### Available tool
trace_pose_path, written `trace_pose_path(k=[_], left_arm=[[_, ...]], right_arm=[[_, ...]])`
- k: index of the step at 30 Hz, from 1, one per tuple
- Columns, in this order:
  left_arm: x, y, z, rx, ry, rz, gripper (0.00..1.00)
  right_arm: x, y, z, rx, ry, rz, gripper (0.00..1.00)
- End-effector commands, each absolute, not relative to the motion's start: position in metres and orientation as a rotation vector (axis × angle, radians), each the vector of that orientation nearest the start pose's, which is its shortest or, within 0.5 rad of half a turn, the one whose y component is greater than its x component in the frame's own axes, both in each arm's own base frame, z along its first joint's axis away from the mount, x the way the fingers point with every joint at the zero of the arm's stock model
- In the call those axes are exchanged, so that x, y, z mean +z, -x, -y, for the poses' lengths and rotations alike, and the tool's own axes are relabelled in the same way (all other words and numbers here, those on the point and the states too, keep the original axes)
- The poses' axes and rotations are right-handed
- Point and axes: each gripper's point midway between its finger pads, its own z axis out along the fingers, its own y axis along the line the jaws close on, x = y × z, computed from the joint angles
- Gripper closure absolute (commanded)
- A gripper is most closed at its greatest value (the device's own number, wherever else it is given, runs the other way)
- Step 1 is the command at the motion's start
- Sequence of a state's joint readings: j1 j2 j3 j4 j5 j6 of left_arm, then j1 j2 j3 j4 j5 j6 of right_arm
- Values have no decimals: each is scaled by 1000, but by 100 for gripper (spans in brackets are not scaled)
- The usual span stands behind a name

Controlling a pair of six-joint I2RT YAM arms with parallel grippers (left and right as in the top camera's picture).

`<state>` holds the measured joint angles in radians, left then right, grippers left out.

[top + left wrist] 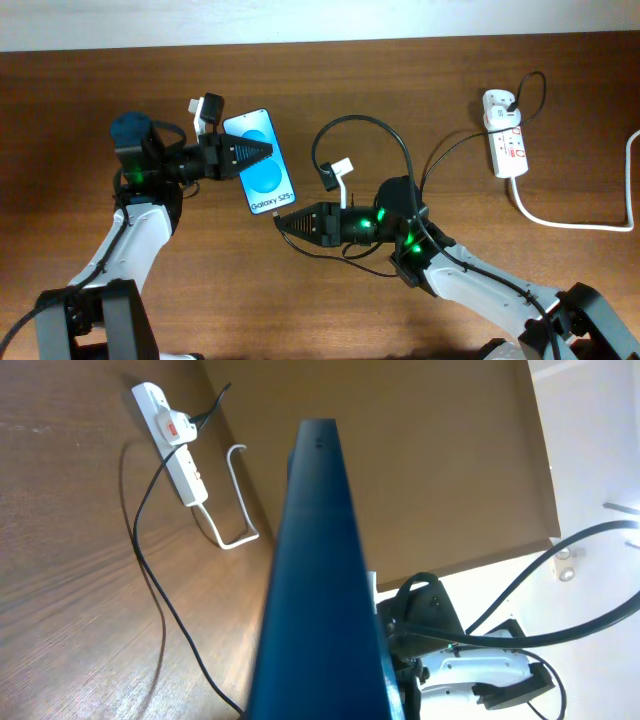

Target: Plug charger to phone and switch on socket

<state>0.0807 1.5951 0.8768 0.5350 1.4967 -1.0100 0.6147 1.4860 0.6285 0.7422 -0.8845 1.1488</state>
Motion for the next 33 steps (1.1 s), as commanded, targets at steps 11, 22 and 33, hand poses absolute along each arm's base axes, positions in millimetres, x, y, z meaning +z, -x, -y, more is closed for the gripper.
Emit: trace_pose_path(k=[11, 22, 33], left_arm=[[249, -343, 145, -1919, -269, -1986, 100], [249, -343, 145, -1917, -267, -1986, 100], [249, -343, 145, -1917, -267, -1986, 100]], right_arm=[[223, -244, -331, 1926, 302, -2044, 96], [215, -247, -330, 1900, 261, -2077, 96], [215, -251, -330, 1883, 237, -2071, 96]])
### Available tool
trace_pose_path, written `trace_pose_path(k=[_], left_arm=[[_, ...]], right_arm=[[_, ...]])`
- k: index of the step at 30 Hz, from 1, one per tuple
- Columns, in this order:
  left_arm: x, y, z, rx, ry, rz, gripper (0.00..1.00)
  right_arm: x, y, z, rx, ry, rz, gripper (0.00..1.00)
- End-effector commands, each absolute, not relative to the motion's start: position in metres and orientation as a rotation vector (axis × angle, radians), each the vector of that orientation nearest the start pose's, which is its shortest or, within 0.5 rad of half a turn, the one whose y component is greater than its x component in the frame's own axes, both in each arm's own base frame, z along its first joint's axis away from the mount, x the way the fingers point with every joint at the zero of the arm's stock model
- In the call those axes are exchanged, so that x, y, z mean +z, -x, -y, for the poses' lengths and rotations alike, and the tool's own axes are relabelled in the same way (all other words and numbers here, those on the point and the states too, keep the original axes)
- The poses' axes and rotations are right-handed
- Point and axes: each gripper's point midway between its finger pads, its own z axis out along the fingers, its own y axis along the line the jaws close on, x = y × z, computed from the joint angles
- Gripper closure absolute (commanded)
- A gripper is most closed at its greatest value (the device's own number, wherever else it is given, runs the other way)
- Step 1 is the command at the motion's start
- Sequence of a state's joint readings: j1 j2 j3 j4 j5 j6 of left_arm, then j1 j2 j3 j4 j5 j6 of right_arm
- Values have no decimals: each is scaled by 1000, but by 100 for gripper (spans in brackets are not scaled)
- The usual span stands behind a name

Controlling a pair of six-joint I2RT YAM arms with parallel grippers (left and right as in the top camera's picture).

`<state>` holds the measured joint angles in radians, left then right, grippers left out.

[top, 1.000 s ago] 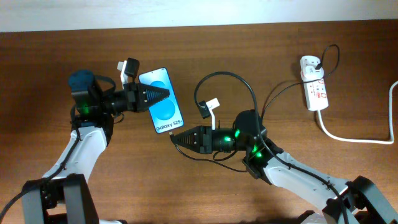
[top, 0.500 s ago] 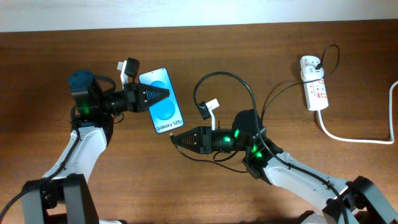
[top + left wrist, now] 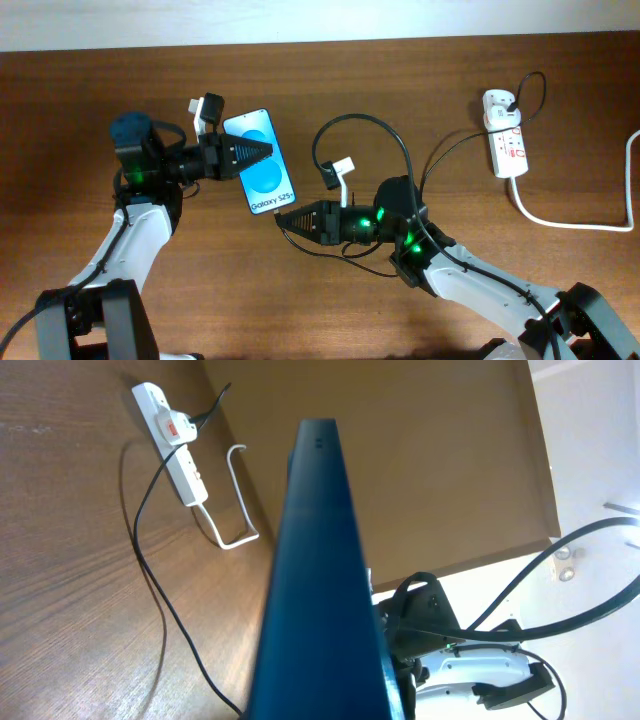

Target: Plug charger to phone and switch on socket

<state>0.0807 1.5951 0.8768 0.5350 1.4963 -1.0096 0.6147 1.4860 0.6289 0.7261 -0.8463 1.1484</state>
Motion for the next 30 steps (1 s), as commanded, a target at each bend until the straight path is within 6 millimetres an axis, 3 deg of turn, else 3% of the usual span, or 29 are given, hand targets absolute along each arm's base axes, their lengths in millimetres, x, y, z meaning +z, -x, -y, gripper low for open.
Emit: trace_pose_path(k=[1, 8, 21, 30], left_arm=[[249, -343, 145, -1917, -267, -1985, 100], [249, -343, 145, -1917, -267, -1985, 100], [249, -343, 145, -1917, -267, -1985, 100], [249, -344, 145, -1912, -259, -1985, 100]], right_arm=[[216, -252, -329, 1882, 236, -2067, 96], [217, -248, -330, 1901, 266, -2065, 96], [217, -268, -327, 1851, 97, -2055, 96], [219, -225, -336, 1987, 362, -2096, 96]])
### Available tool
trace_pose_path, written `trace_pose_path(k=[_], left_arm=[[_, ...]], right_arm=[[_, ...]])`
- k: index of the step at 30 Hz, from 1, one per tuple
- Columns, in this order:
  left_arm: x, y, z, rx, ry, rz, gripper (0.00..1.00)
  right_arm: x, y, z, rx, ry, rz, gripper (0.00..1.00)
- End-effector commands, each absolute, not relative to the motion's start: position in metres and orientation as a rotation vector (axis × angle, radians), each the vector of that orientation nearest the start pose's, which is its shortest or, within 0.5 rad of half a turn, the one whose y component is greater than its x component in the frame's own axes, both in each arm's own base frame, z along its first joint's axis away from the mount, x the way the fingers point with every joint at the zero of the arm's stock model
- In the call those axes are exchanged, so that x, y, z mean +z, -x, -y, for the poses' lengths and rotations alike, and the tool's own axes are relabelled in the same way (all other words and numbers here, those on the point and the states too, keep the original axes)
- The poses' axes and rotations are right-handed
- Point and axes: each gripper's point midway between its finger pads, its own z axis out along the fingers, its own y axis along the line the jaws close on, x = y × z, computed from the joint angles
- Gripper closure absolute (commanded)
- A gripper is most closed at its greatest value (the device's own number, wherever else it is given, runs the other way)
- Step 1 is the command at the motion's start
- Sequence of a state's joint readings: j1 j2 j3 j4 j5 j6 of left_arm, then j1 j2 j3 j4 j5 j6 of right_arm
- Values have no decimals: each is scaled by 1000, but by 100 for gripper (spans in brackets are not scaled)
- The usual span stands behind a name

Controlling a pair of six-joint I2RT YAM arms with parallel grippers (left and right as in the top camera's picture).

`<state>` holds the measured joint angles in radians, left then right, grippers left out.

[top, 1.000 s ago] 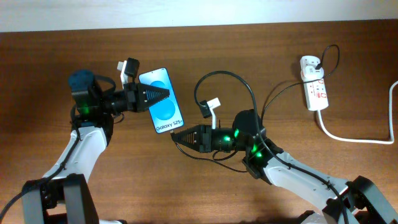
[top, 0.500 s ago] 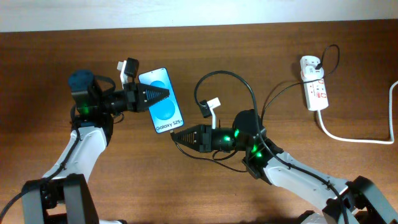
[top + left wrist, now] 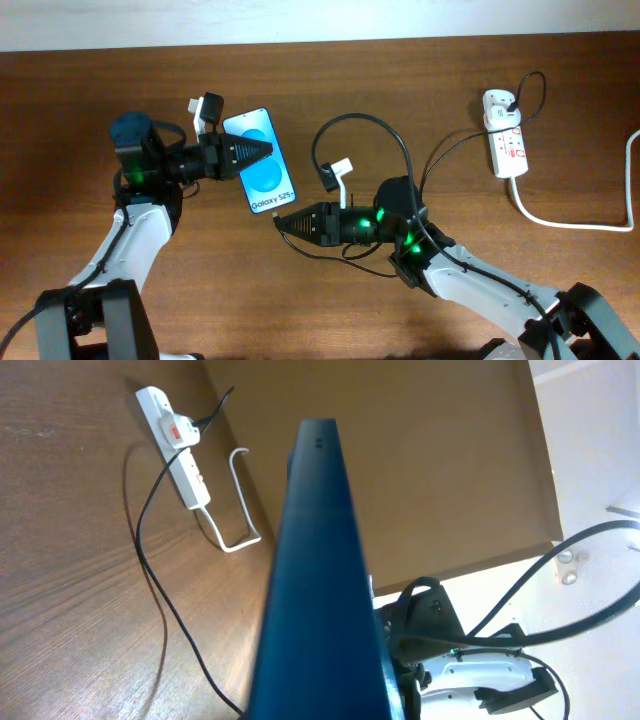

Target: Plug charger to phone and switch on socket

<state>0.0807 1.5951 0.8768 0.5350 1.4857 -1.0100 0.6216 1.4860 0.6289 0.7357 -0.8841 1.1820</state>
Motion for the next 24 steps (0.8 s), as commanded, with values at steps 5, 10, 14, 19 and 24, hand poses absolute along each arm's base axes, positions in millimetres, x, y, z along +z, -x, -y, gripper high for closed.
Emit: trace_pose_path(k=[5, 10, 14, 19, 24], left_arm=[[249, -344, 145, -1912, -260, -1985, 100], [249, -344, 145, -1912, -260, -1985, 100], [249, -344, 145, -1911, -260, -1985, 100], [249, -344, 145, -1911, -259, -1985, 100], [249, -344, 145, -1911, -259, -1985, 100]], right_arm=[[217, -239, -335, 1924, 297, -2077, 96], [211, -256, -332, 1847, 178, -2082, 96], [211, -255, -333, 1850, 182, -2081, 96], [214, -241, -335, 1912, 266, -2093, 96], [220, -236, -335, 1939, 318, -2068, 96]])
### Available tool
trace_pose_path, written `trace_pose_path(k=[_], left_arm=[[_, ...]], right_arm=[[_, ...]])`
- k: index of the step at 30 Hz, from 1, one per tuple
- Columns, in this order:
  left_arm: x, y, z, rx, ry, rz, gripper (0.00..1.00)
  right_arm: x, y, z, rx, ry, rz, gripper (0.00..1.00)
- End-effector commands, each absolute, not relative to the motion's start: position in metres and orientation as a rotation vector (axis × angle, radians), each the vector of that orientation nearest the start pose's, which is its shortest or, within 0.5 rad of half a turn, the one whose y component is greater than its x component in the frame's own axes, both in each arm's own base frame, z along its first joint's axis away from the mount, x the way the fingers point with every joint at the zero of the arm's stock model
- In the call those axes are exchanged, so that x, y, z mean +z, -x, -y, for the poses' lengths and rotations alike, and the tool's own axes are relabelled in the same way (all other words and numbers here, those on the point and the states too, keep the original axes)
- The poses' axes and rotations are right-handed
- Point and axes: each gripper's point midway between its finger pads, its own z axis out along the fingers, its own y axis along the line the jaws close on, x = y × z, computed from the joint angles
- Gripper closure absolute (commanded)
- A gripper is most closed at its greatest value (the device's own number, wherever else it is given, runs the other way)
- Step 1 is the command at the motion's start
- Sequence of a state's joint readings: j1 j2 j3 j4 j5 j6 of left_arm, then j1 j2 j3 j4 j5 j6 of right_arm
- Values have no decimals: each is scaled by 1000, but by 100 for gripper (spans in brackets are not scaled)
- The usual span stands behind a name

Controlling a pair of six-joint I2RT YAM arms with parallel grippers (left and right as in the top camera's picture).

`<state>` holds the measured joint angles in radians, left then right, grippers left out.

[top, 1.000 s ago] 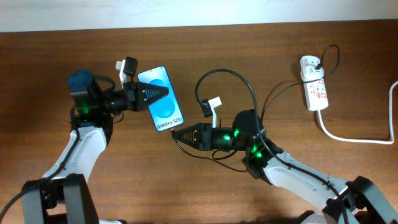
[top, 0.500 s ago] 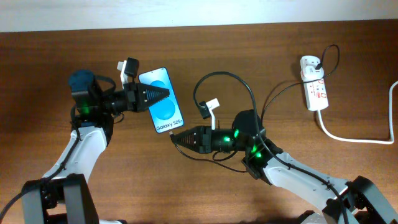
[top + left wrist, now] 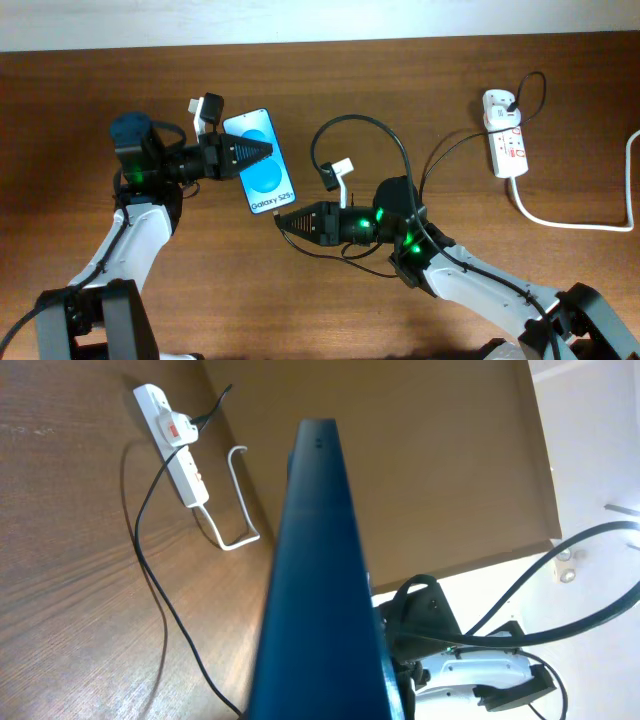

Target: Plug charger to phone and switch on socket

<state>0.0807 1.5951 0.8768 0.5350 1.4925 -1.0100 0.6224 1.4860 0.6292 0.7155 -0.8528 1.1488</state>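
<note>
The blue Galaxy phone [image 3: 262, 170] is held off the table with my left gripper [image 3: 262, 151] shut on its upper half. In the left wrist view the phone [image 3: 315, 580] shows edge-on and hides my own fingers. My right gripper [image 3: 283, 222] points at the phone's bottom edge, shut on the black charger plug [image 3: 277, 218], whose tip is right at that edge; whether it is seated cannot be told. The black cable [image 3: 395, 140] loops back to the white power strip [image 3: 505, 135] at the far right. The strip's red switch [image 3: 172, 430] shows in the left wrist view.
A thick white mains cord [image 3: 570, 222] runs from the strip off the right edge of the table. The black charger cable [image 3: 150, 560] lies in loose loops over the brown wooden table [image 3: 80, 80] between the arms and the strip.
The left wrist view has shifted very slightly. In the overhead view both grippers, the phone and the plug stand where they were.
At every earlier moment my left gripper held the phone up and my right gripper held the plug at its bottom edge. The right gripper has shifted only by a hair between moments. The power strip has not moved.
</note>
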Motion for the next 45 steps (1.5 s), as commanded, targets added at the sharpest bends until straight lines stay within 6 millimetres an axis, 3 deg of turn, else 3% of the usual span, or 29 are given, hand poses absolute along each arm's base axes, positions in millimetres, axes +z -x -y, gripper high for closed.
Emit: trace_pose_path(k=[1, 6, 9, 45], left_arm=[[249, -344, 145, -1911, -259, -1985, 100], [249, -344, 145, -1911, -259, -1985, 100], [249, -344, 145, -1911, -259, -1985, 100], [249, -344, 145, -1912, -259, -1985, 100]], right_arm=[[224, -236, -336, 1943, 333, -2042, 96], [223, -243, -335, 1931, 270, -2048, 96], [213, -242, -335, 1934, 215, -2120, 96], [216, -240, -335, 1945, 243, -2103, 96]])
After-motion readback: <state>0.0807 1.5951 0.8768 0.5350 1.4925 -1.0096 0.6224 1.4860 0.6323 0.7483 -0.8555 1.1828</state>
